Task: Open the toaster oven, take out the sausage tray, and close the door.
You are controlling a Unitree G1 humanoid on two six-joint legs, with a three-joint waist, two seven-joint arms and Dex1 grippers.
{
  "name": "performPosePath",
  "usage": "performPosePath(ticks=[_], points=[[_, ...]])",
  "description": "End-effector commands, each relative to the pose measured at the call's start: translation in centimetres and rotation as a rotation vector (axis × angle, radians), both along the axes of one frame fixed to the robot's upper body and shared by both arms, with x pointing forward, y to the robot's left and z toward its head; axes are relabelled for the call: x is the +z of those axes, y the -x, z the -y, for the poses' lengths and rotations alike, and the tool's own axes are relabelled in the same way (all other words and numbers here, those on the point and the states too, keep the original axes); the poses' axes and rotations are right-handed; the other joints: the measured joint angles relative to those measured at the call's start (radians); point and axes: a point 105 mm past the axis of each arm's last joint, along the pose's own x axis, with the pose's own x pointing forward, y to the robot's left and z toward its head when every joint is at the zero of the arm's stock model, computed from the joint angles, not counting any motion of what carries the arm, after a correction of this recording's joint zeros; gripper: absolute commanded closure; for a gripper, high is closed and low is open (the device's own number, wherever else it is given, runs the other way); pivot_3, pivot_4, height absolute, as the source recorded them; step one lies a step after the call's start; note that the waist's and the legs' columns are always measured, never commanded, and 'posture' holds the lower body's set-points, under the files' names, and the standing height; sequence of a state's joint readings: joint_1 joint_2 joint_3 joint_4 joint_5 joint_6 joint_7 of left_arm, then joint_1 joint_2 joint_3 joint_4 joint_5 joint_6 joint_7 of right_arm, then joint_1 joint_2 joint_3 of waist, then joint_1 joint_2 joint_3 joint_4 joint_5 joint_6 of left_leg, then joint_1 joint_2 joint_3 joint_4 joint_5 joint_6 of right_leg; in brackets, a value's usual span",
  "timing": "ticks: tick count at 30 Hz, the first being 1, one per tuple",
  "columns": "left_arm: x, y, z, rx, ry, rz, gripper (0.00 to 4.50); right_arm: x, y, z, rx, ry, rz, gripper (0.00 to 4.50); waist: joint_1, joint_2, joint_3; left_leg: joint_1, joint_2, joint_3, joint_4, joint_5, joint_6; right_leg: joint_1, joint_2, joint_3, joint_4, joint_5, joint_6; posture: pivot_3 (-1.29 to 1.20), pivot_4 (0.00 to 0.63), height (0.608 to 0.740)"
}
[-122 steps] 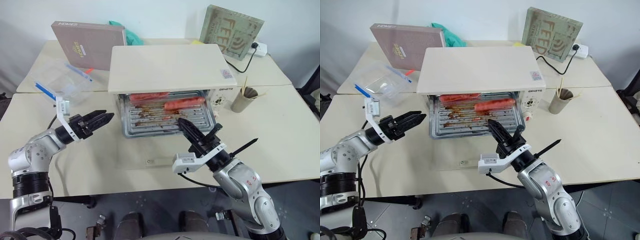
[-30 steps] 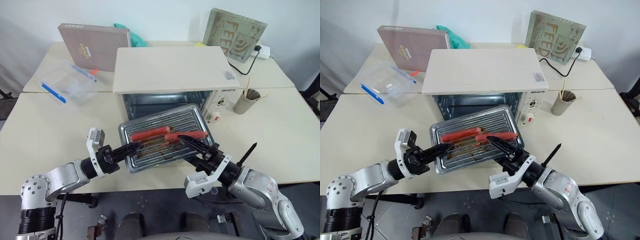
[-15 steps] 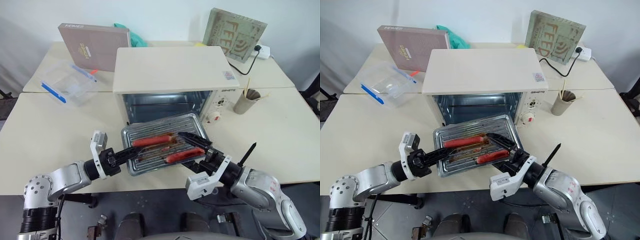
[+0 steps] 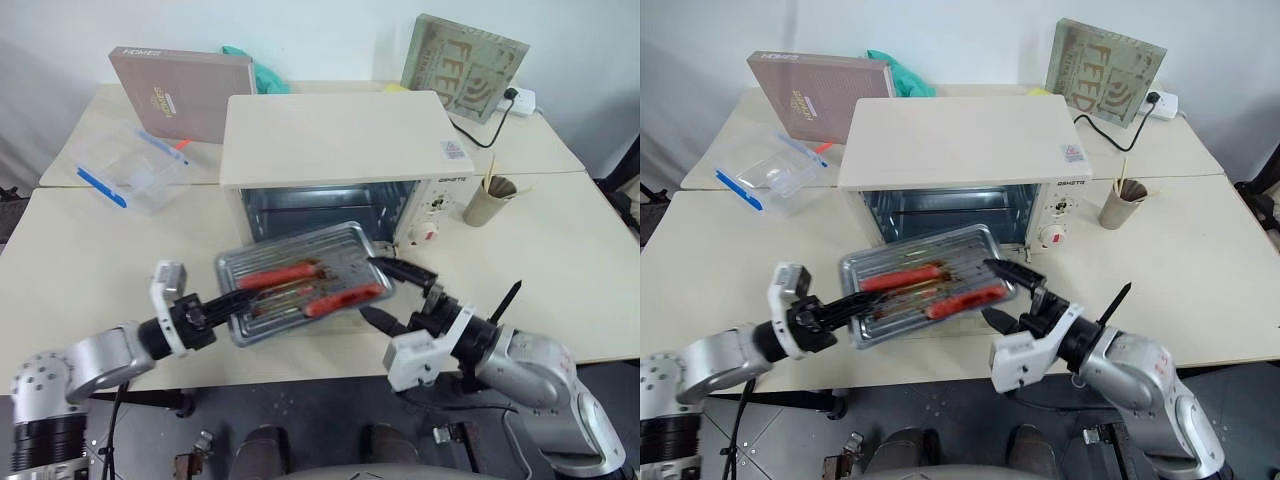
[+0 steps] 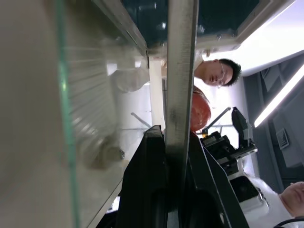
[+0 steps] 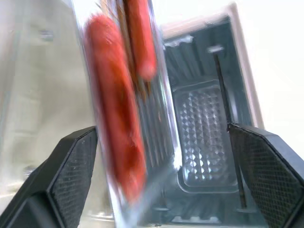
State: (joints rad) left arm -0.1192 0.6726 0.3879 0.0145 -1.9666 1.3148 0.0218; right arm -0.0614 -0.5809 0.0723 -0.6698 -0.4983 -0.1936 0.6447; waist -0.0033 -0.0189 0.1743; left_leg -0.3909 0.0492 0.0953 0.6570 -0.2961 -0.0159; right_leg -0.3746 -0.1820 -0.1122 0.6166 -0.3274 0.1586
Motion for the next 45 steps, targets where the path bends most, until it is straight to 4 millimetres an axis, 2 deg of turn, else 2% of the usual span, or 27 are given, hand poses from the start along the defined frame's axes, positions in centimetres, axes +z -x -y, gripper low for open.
performPosePath(ticks=[1,4,8,13,17,21,24,30,35,42,45], points=[[0.0,1.1,-1.5,-0.022,-0.028,-0.026,4.50,1.6,0.6,0.0,0.038,-0.021,-0.021,0.02,0.002,0.000,0.000,0.000,0.000,0.000,0.000,0.000,0.000,0.000,0.000,0.000,0.000,0.000,0.000,0.00,0.150,0.740],[0.1,1.6,-3.5,0.004,-0.031,-0.055,4.50,-0.2,1.4,0.5,0.095,0.026,-0.210,0.02,0.006,0.000,0.000,0.000,0.000,0.000,-0.003,0.000,0.000,0.000,0.000,0.000,-0.003,0.000,0.000,0.00,0.150,0.740],[-0.1,2.4,-4.2,-0.011,-0.039,-0.090,4.50,-1.0,1.5,1.8,0.081,0.034,-0.333,0.02,0.004,0.000,0.000,0.000,0.000,0.001,-0.006,0.000,0.000,0.000,0.000,0.000,-0.006,0.000,0.000,0.00,0.150,0.740],[0.1,2.5,-5.0,0.018,-0.037,-0.089,4.50,-2.2,0.9,3.6,0.042,0.073,-0.406,0.02,0.003,0.000,0.000,0.000,0.000,0.001,-0.007,0.000,0.000,0.000,0.000,0.000,-0.006,0.000,0.000,0.00,0.150,0.740],[0.3,2.6,-5.9,0.058,-0.027,-0.088,4.50,-2.2,0.0,5.1,-0.017,0.034,-0.469,0.02,0.002,0.000,0.000,0.000,0.000,0.001,-0.007,0.000,0.000,-0.001,0.000,0.000,-0.006,0.000,0.000,0.00,0.150,0.740],[0.5,2.9,-6.5,0.089,-0.013,-0.071,4.50,-2.7,0.0,6.0,-0.039,0.011,-0.541,0.02,0.001,0.000,0.000,0.000,0.000,0.001,-0.007,0.000,0.000,-0.001,0.000,0.000,-0.006,0.000,0.000,0.00,0.150,0.740],[0.7,3.8,-7.4,0.143,-0.001,-0.043,4.50,-3.2,-0.3,7.7,-0.083,0.000,-0.612,0.02,0.001,0.000,0.000,0.000,0.000,0.002,-0.007,0.000,0.000,-0.001,0.000,0.000,-0.007,0.000,0.000,0.00,0.150,0.740],[0.2,5.7,-7.7,0.216,-0.005,-0.028,4.50,-4.0,-1.2,9.4,-0.120,-0.004,-0.661,0.02,0.000,0.000,0.001,0.000,0.000,0.002,-0.007,0.000,0.000,-0.001,0.000,0.000,-0.007,0.000,0.000,0.00,0.150,0.740],[-0.2,7.7,-8.8,0.304,-0.020,-0.035,4.50,-4.4,-2.3,10.4,-0.142,0.002,-0.674,0.02,-0.002,0.000,0.001,0.000,0.000,0.002,-0.007,0.000,0.000,-0.001,0.000,0.000,-0.007,0.000,0.000,0.00,0.150,0.740],[0.3,10.1,-10.4,0.430,-0.044,-0.009,4.50,-5.6,-3.7,11.1,-0.159,0.002,-0.707,0.02,-0.001,0.000,0.001,0.000,0.000,0.002,-0.006,-0.001,0.000,-0.001,0.000,0.000,-0.011,0.000,-0.001,0.00,0.150,0.740],[0.4,10.7,-10.5,0.469,-0.052,0.007,4.50,-6.1,-4.2,11.1,-0.158,0.001,-0.720,0.63,0.002,0.000,0.001,0.000,0.000,0.003,-0.005,-0.001,0.000,0.000,0.000,0.000,-0.011,0.000,-0.001,0.00,0.150,0.740]])
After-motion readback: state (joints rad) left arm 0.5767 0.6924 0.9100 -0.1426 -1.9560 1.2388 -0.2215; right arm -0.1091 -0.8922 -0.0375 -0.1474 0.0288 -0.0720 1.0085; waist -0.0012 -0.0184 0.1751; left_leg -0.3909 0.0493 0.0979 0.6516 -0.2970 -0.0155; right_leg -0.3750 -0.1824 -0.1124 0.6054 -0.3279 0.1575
